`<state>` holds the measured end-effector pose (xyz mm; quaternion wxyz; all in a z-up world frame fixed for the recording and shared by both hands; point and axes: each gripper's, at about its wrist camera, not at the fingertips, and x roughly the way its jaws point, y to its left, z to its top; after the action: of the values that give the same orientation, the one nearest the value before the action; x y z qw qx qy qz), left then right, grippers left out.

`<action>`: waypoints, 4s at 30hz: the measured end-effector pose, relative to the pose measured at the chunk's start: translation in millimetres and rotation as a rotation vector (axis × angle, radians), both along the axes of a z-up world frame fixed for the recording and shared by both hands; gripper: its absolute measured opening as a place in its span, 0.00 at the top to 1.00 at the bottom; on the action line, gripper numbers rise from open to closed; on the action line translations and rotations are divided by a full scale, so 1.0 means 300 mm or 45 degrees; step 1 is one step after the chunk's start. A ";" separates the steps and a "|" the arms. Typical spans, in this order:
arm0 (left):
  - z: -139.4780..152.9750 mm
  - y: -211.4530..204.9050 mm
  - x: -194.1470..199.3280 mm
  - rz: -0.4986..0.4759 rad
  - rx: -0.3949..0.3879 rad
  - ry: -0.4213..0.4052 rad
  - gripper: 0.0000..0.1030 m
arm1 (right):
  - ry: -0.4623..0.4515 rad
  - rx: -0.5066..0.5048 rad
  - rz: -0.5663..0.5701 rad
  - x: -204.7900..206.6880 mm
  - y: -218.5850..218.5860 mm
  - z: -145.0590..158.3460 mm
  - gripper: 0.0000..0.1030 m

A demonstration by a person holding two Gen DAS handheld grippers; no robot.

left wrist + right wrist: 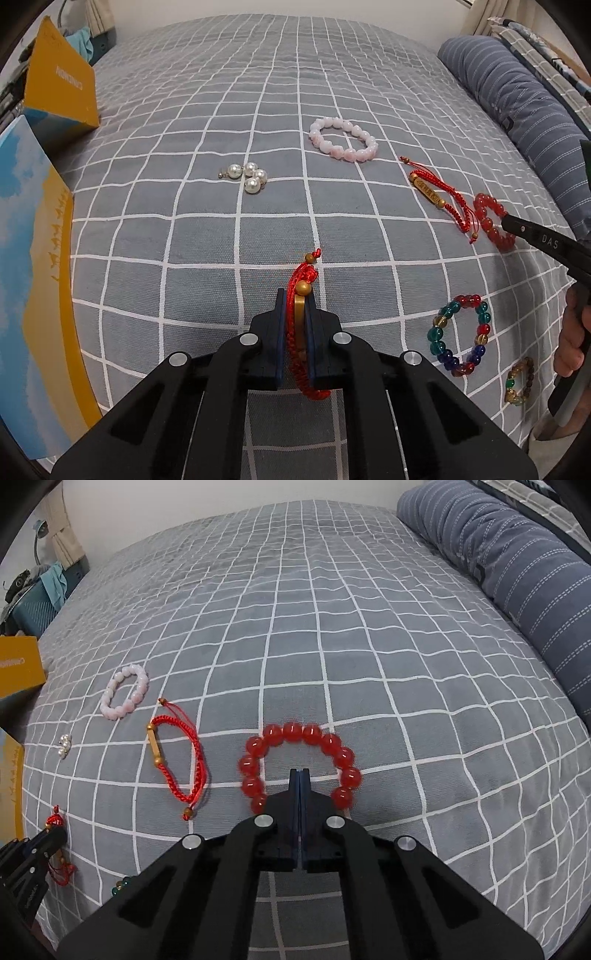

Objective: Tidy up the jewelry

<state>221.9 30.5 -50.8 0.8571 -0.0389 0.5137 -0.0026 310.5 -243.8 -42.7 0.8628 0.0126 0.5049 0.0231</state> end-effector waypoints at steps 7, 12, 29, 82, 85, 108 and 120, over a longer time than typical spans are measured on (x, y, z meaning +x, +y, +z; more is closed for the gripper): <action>0.010 -0.002 -0.008 -0.003 -0.004 -0.011 0.92 | 0.009 0.006 -0.017 0.008 -0.021 -0.006 0.98; 0.007 0.000 -0.005 -0.002 0.000 -0.010 0.92 | 0.001 0.042 -0.037 0.009 -0.042 -0.003 0.87; 0.018 0.006 -0.009 0.000 0.000 -0.023 0.92 | 0.016 -0.041 -0.089 0.024 -0.055 -0.050 0.62; 0.301 0.076 -0.202 -0.002 -0.039 -0.234 0.92 | -0.316 0.008 0.041 -0.301 0.118 0.339 0.87; 0.325 0.093 -0.224 0.007 -0.038 -0.245 0.92 | -0.329 0.006 0.055 -0.325 0.144 0.361 0.87; 0.496 0.274 -0.409 0.101 -0.032 -0.326 0.92 | -0.406 0.046 0.194 -0.490 0.415 0.528 0.87; 0.570 0.453 -0.515 0.264 0.042 -0.370 0.92 | -0.432 0.102 0.346 -0.552 0.691 0.581 0.87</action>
<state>67.5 166.4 120.1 0.9185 -0.0768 0.3776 0.0887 144.9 -36.6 131.5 0.9232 -0.0254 0.3481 0.1610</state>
